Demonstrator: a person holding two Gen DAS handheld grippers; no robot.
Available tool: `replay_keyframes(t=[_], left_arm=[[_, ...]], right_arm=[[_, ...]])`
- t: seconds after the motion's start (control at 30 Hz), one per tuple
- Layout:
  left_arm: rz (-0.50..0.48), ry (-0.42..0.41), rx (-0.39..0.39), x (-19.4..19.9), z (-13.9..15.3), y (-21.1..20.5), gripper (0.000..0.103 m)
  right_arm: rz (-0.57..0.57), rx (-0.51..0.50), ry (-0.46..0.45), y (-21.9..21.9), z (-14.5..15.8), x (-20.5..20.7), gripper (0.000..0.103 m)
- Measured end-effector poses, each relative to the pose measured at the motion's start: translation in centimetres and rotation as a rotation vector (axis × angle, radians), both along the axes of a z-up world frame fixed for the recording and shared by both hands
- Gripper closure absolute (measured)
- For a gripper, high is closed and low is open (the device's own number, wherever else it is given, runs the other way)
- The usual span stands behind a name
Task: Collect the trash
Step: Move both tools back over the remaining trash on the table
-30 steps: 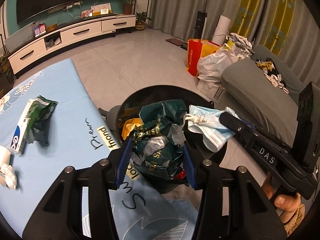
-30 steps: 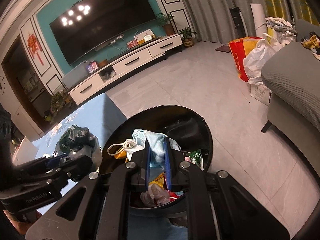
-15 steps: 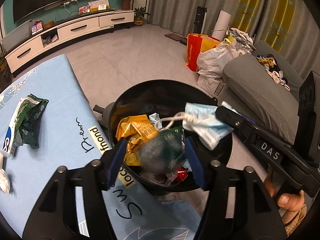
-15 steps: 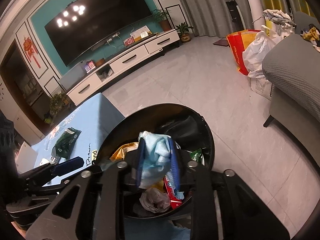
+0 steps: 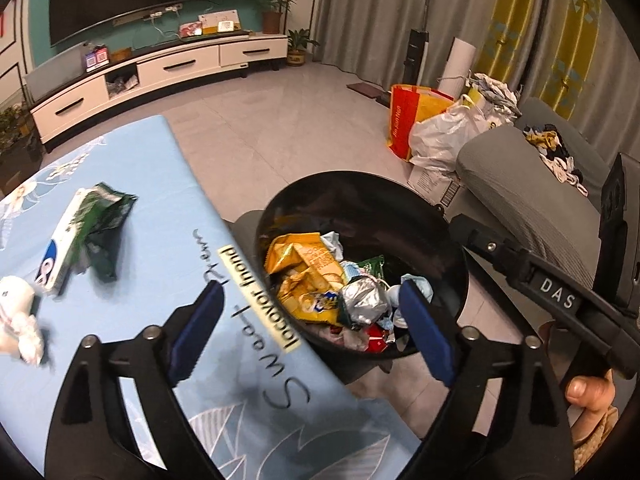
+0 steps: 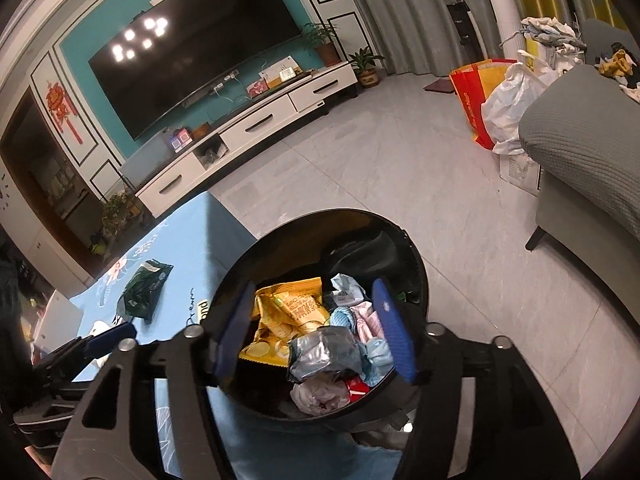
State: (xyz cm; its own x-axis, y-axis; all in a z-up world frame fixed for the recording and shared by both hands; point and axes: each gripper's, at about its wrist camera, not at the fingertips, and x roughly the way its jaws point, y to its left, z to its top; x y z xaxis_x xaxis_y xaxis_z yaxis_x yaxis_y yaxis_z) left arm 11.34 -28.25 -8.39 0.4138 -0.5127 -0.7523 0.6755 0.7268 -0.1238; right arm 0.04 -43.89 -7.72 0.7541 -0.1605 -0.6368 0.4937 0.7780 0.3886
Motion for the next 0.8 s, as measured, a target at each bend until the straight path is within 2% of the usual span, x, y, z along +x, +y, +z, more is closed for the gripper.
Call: replay_keyframes(t=[0.07, 0.1, 0.23, 0.4, 0.53, 0.67, 0.8], left_arm=[[0.011, 0.004, 0.001, -0.3, 0.2, 1.1, 0.005], [0.015, 0.010, 0.007, -0.4, 0.2, 1.7, 0.004], [0.073, 0.026, 0.030, -1.0, 0.2, 4.7, 0.003], [0.159, 0.026, 0.035, -1.7, 0.7, 8.5, 0.003], [0.221, 0.030, 0.015, -2.5, 1.2, 11.9, 0.003], [0.289, 0.050, -0.007, -3.2, 1.5, 15.5, 0.003], [0.352, 0.055, 0.014, -3.7, 1.4, 18.3, 0.003]], right_arm=[[0.020, -0.005, 0.009, 0.7, 0.3, -0.2, 0.029], [0.030, -0.009, 0.016, 1.1, 0.4, -0.2, 0.029], [0.068, -0.041, 0.062, 3.5, 1.0, -0.2, 0.017], [0.124, -0.084, 0.112, 6.5, 1.6, -0.1, 0.015], [0.185, -0.131, 0.139, 9.3, 2.3, 0.0, 0.008], [0.230, -0.169, 0.152, 11.3, 3.0, 0.2, 0.007], [0.269, -0.188, 0.153, 13.3, 3.8, 0.6, 0.007]])
